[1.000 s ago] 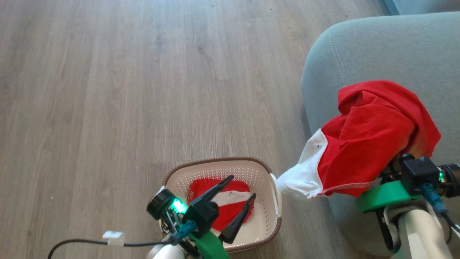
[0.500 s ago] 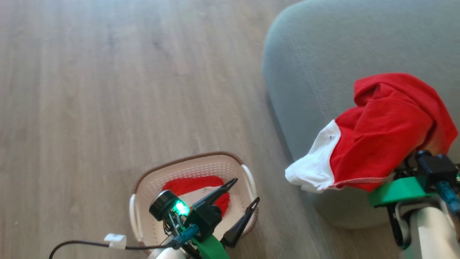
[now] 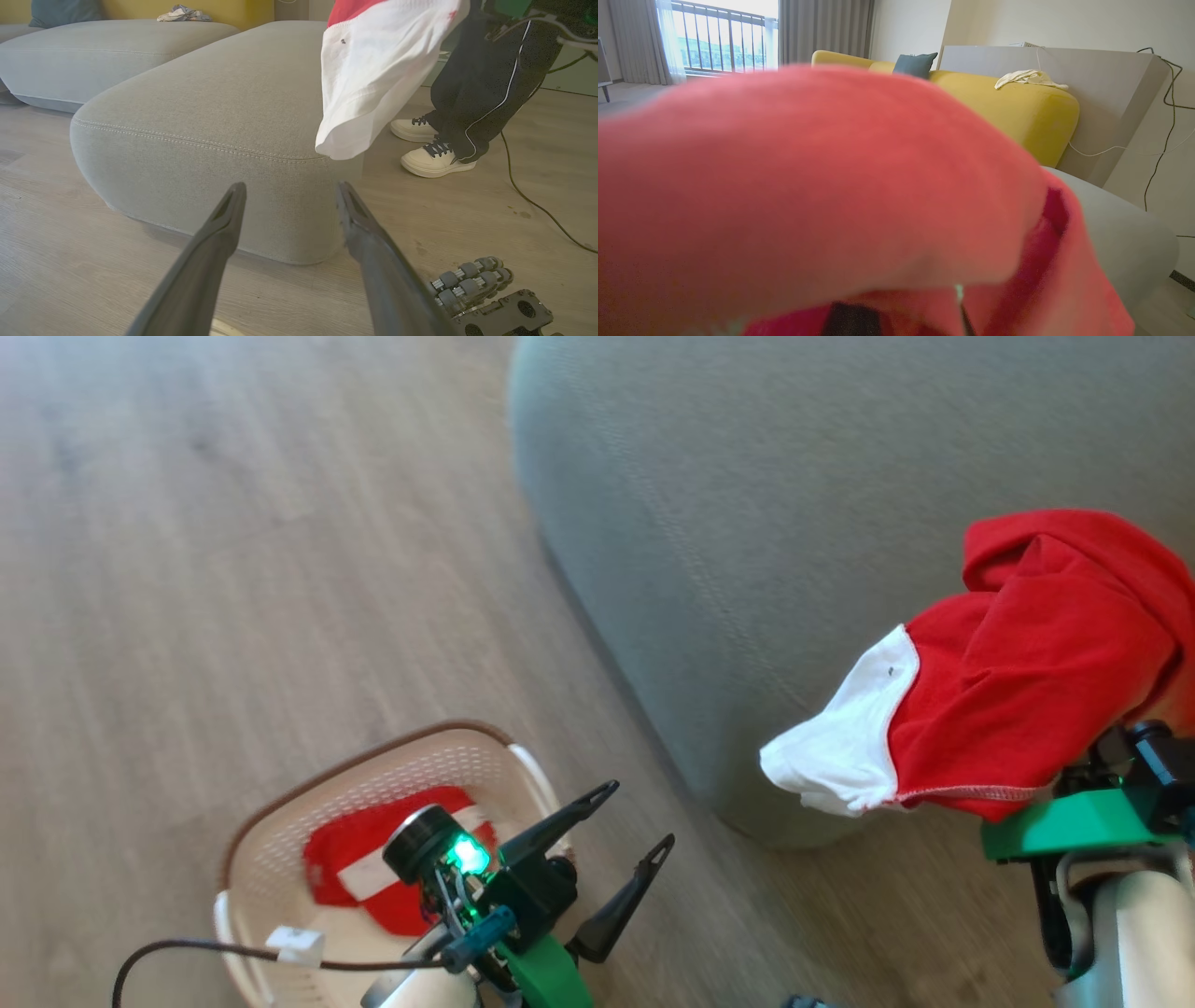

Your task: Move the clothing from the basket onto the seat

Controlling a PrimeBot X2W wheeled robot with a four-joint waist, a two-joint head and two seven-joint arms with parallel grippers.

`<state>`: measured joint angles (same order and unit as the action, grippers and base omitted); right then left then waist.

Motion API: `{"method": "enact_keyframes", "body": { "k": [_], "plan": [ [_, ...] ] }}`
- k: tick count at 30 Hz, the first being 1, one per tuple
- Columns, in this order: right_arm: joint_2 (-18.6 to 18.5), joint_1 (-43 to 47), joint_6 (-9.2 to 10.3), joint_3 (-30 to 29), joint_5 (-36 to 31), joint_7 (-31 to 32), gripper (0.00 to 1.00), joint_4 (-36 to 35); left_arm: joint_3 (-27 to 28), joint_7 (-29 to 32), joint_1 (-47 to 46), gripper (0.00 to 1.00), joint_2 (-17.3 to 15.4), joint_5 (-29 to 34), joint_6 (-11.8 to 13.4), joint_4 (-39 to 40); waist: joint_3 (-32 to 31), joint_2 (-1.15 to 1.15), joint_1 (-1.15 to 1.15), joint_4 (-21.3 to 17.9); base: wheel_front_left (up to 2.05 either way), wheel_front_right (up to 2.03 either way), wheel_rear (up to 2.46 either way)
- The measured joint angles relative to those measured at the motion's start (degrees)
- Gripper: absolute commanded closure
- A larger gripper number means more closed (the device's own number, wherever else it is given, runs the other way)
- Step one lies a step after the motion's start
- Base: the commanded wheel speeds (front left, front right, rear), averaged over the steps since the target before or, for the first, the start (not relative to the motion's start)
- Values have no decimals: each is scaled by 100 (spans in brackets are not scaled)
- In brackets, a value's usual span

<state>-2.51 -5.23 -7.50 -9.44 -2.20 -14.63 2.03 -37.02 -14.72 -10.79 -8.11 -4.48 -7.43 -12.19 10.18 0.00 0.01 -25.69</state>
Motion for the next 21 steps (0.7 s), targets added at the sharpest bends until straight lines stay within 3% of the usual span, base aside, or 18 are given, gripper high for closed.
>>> {"method": "enact_keyframes", "body": {
  "k": [8, 21],
  "plan": [
    [20, 14, 0, -160, 198, 0, 100, -18, -25, 0, -10, 0, -81, -1, 0, 9, 240, 0, 0, -511, 0, 0, 0],
    [30, -161, 0, -481, 245, 0, 100, -216, -22, 0, -99, 0, -178, 55, 0, 105, 519, 0, -1, -533, 0, 0, 0]
  ]
}}
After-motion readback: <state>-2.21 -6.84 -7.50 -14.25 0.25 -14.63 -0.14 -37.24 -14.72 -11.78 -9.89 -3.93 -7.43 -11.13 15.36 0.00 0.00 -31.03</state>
